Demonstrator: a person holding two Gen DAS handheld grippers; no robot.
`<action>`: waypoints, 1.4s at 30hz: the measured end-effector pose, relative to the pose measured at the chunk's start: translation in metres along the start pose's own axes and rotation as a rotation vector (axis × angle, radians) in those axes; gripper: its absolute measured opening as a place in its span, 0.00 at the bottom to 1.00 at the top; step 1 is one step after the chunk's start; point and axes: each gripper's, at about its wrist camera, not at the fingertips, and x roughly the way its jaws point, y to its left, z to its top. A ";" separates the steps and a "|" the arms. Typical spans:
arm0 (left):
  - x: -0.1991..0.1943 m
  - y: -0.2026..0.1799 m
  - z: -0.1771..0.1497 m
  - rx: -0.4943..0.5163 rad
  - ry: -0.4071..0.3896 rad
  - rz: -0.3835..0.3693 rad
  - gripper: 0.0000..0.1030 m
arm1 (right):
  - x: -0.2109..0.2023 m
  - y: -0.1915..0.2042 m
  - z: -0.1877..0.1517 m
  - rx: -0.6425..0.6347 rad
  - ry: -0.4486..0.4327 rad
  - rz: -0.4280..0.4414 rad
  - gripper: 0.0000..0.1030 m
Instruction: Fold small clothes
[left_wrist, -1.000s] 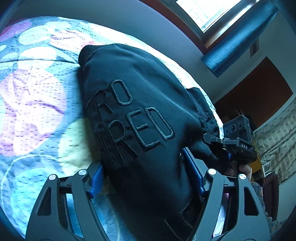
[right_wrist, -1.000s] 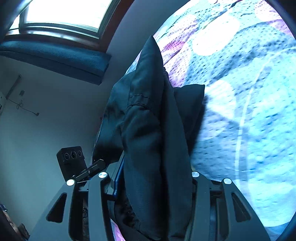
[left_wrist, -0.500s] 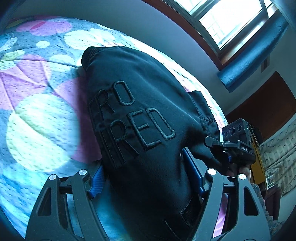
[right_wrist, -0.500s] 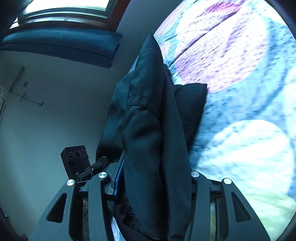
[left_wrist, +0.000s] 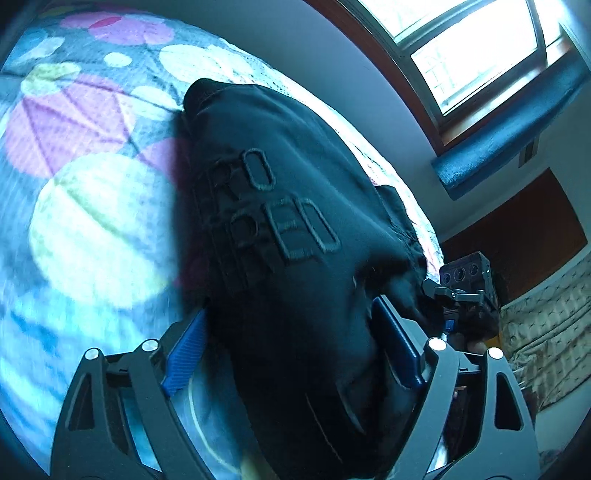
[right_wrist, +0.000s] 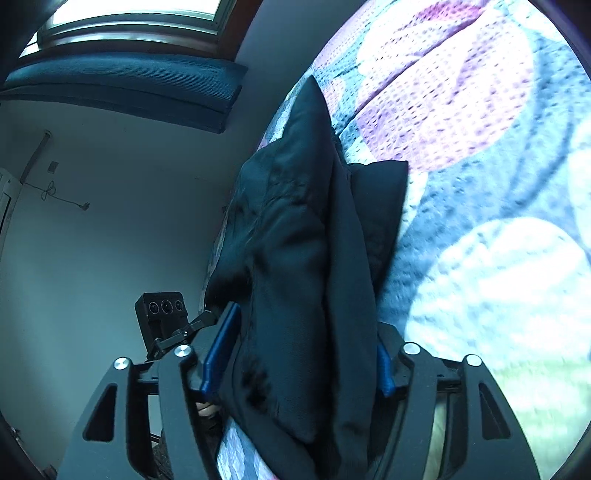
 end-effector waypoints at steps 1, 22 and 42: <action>-0.007 0.003 -0.007 -0.006 0.007 -0.016 0.86 | -0.006 0.000 -0.004 -0.007 -0.008 -0.013 0.64; -0.030 0.022 -0.050 -0.048 0.004 -0.129 0.71 | -0.021 -0.007 -0.066 0.039 -0.050 0.007 0.39; -0.030 0.027 -0.047 0.026 0.054 -0.122 0.70 | -0.045 -0.008 -0.108 -0.017 -0.027 -0.066 0.23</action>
